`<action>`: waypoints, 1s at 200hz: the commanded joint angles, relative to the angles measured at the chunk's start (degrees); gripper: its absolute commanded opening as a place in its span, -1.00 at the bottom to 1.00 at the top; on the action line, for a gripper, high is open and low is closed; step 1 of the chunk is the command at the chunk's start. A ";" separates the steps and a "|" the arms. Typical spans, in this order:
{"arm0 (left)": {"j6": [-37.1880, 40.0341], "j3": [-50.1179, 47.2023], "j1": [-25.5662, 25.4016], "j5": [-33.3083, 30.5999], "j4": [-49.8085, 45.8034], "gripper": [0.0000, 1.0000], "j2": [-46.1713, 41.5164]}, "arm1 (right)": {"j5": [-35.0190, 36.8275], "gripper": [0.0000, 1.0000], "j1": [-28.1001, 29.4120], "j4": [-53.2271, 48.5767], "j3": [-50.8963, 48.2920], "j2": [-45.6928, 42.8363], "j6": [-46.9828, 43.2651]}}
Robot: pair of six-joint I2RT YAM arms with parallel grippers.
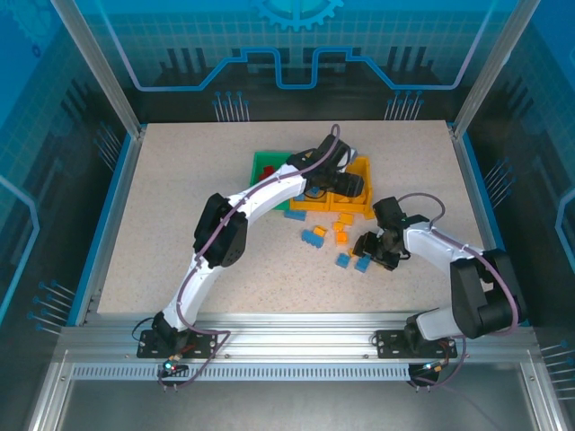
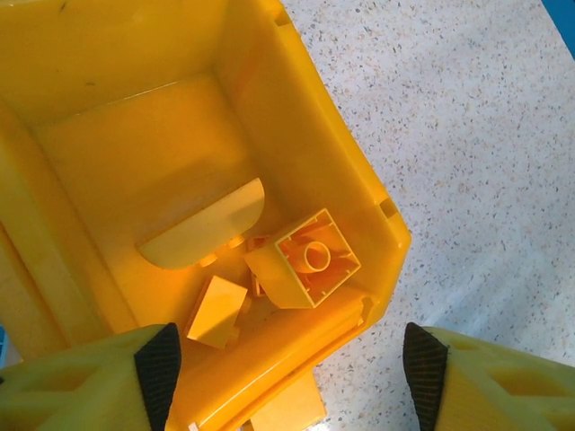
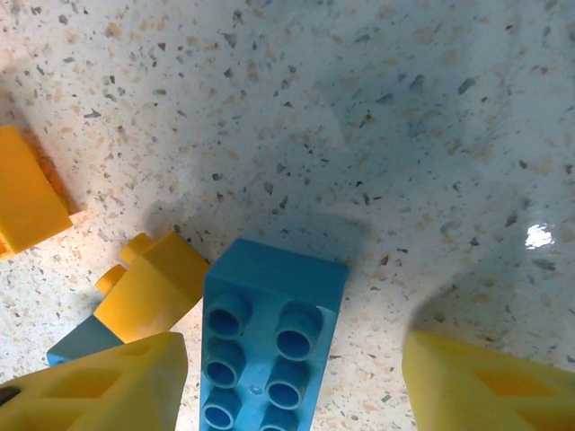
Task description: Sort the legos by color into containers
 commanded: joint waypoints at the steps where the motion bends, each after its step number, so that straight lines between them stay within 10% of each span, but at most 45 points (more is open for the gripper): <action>1: -0.81 -2.30 0.37 0.12 -0.35 0.50 -3.92 | 1.50 0.23 0.54 0.01 0.31 1.34 0.66; 94: -2.44 -28.73 0.80 -4.34 7.45 0.74 -24.27 | 3.06 -0.36 -0.02 -2.10 1.20 -1.41 -1.57; 109: -3.74 -32.73 1.37 -5.21 8.05 0.97 -27.01 | 2.67 -0.39 0.10 -2.77 2.92 -3.14 -2.34; 200: -10.76 -55.59 3.49 -12.63 11.70 0.98 -38.27 | -10.71 -0.41 2.45 4.83 31.08 10.12 -6.31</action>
